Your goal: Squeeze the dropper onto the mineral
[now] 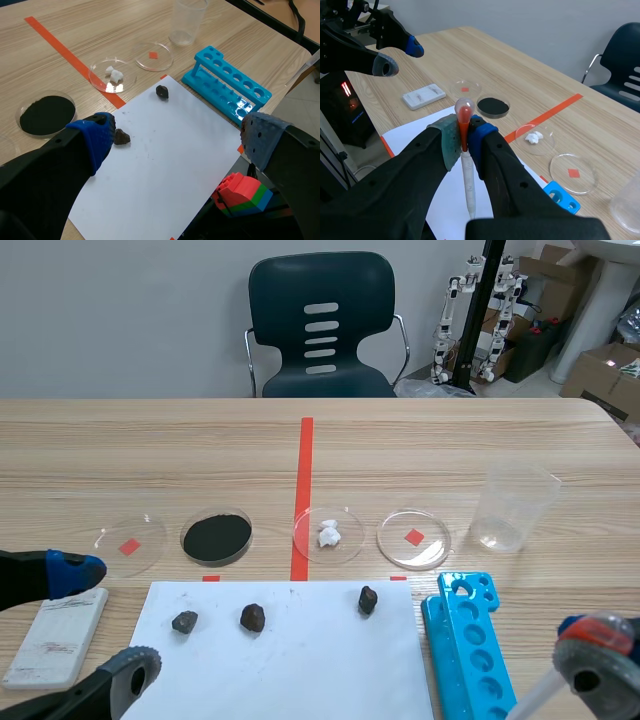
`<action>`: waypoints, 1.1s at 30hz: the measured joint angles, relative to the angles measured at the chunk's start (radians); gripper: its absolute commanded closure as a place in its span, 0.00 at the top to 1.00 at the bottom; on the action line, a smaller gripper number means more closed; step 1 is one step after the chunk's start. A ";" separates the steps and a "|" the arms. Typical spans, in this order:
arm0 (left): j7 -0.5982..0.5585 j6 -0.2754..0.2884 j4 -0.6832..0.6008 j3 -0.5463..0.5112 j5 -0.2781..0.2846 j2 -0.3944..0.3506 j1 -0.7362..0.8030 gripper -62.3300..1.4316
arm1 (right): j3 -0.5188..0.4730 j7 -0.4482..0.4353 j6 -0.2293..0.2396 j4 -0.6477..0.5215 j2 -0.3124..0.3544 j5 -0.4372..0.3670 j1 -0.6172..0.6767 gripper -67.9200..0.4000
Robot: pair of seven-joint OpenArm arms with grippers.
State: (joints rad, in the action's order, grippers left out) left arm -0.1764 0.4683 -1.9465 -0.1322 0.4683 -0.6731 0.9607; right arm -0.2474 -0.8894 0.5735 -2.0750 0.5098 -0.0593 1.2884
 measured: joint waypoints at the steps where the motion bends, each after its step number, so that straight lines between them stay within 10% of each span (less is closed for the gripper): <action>1: 0.000 0.000 0.000 0.000 0.000 0.000 0.000 0.85 | 0.000 0.000 0.000 0.000 0.000 0.000 -0.013 0.07; 33: 0.000 0.000 0.000 0.000 0.000 0.000 0.000 0.85 | 0.001 0.266 0.004 0.000 -0.205 0.004 -0.385 0.07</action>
State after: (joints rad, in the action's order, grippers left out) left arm -0.1764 0.4683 -1.9465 -0.1322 0.4683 -0.6731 0.9607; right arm -0.2466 -0.6235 0.5777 -2.0747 0.3046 -0.0555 0.9035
